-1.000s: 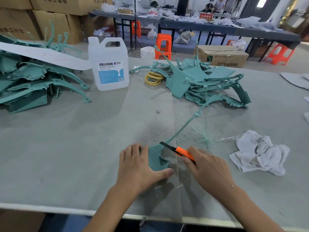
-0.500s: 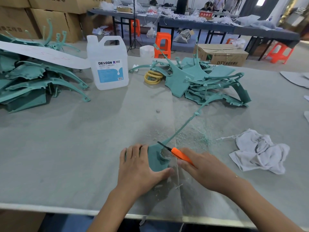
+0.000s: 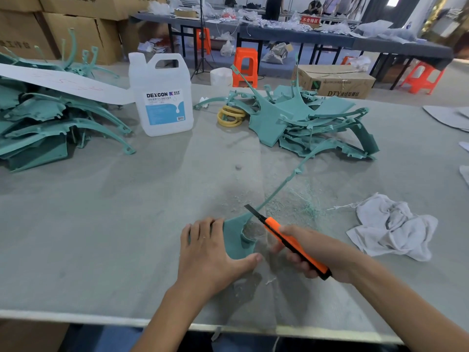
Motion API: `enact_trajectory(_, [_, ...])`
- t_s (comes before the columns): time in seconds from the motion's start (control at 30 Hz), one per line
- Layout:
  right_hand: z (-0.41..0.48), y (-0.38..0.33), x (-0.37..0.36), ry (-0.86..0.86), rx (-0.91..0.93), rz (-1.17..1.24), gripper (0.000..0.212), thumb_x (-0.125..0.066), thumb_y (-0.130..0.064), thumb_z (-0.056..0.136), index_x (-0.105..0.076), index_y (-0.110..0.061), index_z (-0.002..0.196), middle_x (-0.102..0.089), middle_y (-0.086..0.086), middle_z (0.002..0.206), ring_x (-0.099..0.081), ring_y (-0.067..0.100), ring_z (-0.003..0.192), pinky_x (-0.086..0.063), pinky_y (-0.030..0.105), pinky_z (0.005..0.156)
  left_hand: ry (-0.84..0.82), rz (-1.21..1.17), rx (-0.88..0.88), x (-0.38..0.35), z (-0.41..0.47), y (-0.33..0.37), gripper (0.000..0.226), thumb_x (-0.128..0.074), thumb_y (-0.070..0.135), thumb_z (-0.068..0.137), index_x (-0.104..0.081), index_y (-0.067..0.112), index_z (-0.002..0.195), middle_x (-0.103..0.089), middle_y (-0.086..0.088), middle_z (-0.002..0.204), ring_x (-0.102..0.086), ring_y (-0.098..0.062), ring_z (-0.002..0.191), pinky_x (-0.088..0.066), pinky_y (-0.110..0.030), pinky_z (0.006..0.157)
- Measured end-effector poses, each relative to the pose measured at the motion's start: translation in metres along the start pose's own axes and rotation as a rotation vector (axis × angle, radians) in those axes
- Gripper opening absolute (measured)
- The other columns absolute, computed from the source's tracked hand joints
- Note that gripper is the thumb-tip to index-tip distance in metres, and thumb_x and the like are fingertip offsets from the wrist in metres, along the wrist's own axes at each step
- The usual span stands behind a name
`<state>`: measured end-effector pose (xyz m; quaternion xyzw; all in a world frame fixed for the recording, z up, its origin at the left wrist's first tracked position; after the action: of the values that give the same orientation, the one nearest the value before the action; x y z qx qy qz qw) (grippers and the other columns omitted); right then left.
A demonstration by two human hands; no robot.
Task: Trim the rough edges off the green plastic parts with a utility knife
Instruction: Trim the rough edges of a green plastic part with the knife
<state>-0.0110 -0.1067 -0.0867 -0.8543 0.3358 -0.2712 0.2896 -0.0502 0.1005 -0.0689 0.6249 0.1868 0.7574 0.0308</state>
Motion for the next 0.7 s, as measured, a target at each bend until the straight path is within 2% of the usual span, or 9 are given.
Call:
enact_trajectory(0.1, [-0.001,-0.002,0.002,-0.059,-0.031,-0.007,0.051,-0.042,-0.050,0.096,-0.071,-0.011,0.108,-0.045,-0.004,0.064,-0.039,0.011,0.049,-0.032,0.024,0.045,0.005,-0.003,-0.009,-0.001,0.000,0.000,0.105,-0.036,0.101,0.053,-0.045,0.030,0.129,-0.041,0.010,0.127,-0.035,-0.017,0.124,-0.018,-0.040,0.116])
enact_trajectory(0.23, [-0.005,-0.012,-0.005,-0.112,0.058,-0.050,0.046,-0.048,-0.059,0.085,-0.070,-0.019,0.096,-0.048,-0.005,0.066,-0.039,0.011,0.050,-0.032,0.023,0.045,0.021,-0.014,-0.003,0.001,0.000,0.000,0.105,-0.035,0.102,0.052,-0.046,0.030,0.128,-0.043,0.010,0.127,-0.036,-0.018,0.124,-0.020,-0.040,0.116])
enact_trajectory(0.3, [-0.007,-0.012,-0.009,-0.111,0.068,-0.084,0.057,-0.052,-0.070,0.074,-0.069,-0.019,0.094,-0.050,-0.003,0.065,-0.040,0.011,0.049,-0.032,0.022,0.045,0.015,-0.012,0.000,0.001,0.000,0.001,0.104,-0.036,0.100,0.053,-0.046,0.029,0.128,-0.042,0.009,0.127,-0.036,-0.018,0.124,-0.019,-0.040,0.116])
enact_trajectory(0.4, [-0.007,-0.008,-0.006,-0.078,0.075,-0.058,0.078,-0.054,-0.082,0.066,-0.068,-0.015,0.104,-0.049,-0.004,0.065,-0.039,0.010,0.050,-0.031,0.020,0.045,0.006,-0.002,-0.004,0.001,0.000,0.002,0.104,-0.036,0.099,0.053,-0.045,0.030,0.130,-0.042,0.010,0.129,-0.035,-0.018,0.125,-0.018,-0.039,0.116])
enact_trajectory(0.47, [-0.006,-0.006,-0.005,-0.072,0.093,-0.045,0.076,-0.054,-0.083,0.072,-0.068,-0.017,0.106,-0.048,-0.005,0.065,-0.039,0.009,0.050,-0.031,0.020,0.045,0.006,-0.008,-0.004,0.002,-0.001,0.001,0.104,-0.036,0.099,0.053,-0.045,0.030,0.130,-0.042,0.010,0.129,-0.035,-0.018,0.125,-0.019,-0.040,0.116])
enact_trajectory(0.53, [-0.004,-0.008,0.002,-0.045,0.111,-0.010,0.066,-0.053,-0.076,0.086,-0.069,-0.015,0.108,-0.048,-0.005,0.064,-0.039,0.008,0.049,-0.031,0.020,0.044,-0.004,-0.004,-0.006,0.002,-0.001,0.001,0.103,-0.035,0.099,0.054,-0.044,0.030,0.130,-0.041,0.011,0.128,-0.034,-0.017,0.124,-0.018,-0.040,0.116])
enact_trajectory(0.6, [-0.002,-0.013,0.026,0.071,0.128,0.095,0.057,-0.050,-0.064,0.096,-0.070,-0.012,0.109,-0.049,-0.005,0.062,-0.039,0.008,0.047,-0.030,0.021,0.041,-0.009,-0.006,-0.005,0.002,-0.001,0.001,0.103,-0.034,0.100,0.055,-0.042,0.030,0.131,-0.040,0.010,0.128,-0.034,-0.017,0.124,-0.017,-0.040,0.117])
enact_trajectory(0.7, [-0.007,-0.027,0.073,0.292,0.203,0.186,0.049,-0.051,-0.055,0.100,-0.070,-0.010,0.106,-0.051,-0.003,0.060,-0.039,0.010,0.045,-0.030,0.021,0.038,-0.010,-0.016,-0.002,0.001,-0.002,0.002,0.104,-0.033,0.101,0.056,-0.042,0.030,0.131,-0.038,0.010,0.129,-0.033,-0.017,0.125,-0.017,-0.041,0.117])
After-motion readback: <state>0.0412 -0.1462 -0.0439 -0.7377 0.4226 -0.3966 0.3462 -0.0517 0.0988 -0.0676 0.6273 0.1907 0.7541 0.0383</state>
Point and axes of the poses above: each hand's wrist, its own z-axis towards the middle knuckle, its own x-axis out of the back of the hand, y = z × x, the point moved 10 cm from there along z, towards the middle knuckle
